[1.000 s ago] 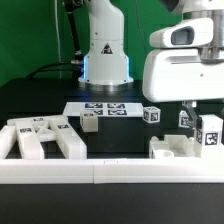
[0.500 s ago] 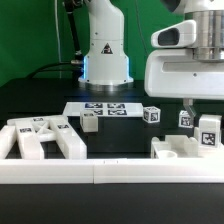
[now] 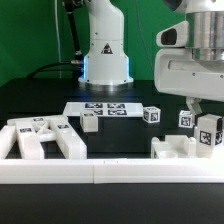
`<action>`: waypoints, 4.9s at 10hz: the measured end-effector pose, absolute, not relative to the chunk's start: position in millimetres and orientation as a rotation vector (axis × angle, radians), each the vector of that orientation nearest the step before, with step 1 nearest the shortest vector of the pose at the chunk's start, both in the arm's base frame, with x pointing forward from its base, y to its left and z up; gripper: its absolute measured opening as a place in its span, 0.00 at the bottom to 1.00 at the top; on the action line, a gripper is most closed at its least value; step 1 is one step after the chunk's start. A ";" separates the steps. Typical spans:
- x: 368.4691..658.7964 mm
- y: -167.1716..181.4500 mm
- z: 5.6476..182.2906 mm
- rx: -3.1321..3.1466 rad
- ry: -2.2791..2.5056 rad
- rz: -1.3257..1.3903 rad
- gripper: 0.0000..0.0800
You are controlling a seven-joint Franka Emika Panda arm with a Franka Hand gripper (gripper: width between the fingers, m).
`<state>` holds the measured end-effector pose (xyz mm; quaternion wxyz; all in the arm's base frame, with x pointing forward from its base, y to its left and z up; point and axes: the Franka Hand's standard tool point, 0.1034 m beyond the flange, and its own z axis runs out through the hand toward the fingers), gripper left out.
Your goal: Assemble chair
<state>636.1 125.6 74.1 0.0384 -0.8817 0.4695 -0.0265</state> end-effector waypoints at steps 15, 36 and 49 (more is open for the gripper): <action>639.1 126.6 79.1 -3.098 -0.231 -0.165 0.81; 633.7 109.6 97.8 -3.035 0.626 -0.165 0.78; 572.8 75.5 113.9 -3.097 0.234 -0.116 0.81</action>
Offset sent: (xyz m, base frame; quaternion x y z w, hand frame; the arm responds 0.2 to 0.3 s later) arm -0.0056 0.0008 0.0048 0.0128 -0.0162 -0.0702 0.9973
